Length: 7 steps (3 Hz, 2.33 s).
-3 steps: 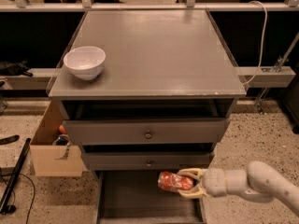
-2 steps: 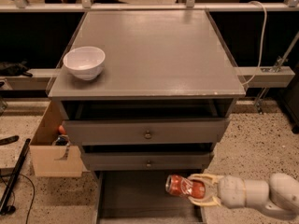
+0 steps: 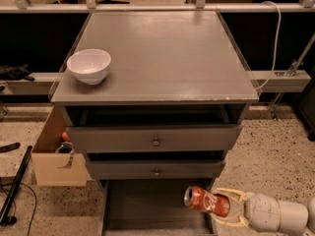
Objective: Pick coke can from bottom drawer and place on counter
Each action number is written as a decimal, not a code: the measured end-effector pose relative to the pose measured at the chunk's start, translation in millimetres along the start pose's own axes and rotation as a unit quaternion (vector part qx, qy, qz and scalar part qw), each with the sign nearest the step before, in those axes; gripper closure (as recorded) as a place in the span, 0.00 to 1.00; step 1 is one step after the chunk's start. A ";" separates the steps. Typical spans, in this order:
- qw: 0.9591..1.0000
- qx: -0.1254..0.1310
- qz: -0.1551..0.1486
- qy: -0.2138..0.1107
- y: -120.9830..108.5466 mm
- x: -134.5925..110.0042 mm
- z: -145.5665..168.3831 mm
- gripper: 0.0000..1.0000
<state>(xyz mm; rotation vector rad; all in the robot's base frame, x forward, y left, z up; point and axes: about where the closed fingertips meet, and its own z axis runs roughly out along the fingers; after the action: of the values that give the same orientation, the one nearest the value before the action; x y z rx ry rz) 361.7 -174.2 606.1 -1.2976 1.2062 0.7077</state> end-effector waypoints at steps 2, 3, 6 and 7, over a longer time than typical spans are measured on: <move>0.994 0.071 -0.081 -0.003 -56.5 -77.1 5.2 1.00; 0.988 0.102 -0.118 0.009 -137.0 -131.7 8.4 1.00; 0.979 0.136 -0.150 0.001 -220.8 -165.3 1.5 1.00; 0.976 0.122 -0.183 -0.002 -231.1 -193.6 5.4 1.00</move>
Offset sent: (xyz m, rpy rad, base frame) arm 0.0846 0.0126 0.1869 -0.0054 -0.3374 -0.2068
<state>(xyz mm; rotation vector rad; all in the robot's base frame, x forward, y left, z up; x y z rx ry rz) 521.1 -172.6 862.0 -1.2620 0.9798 0.2852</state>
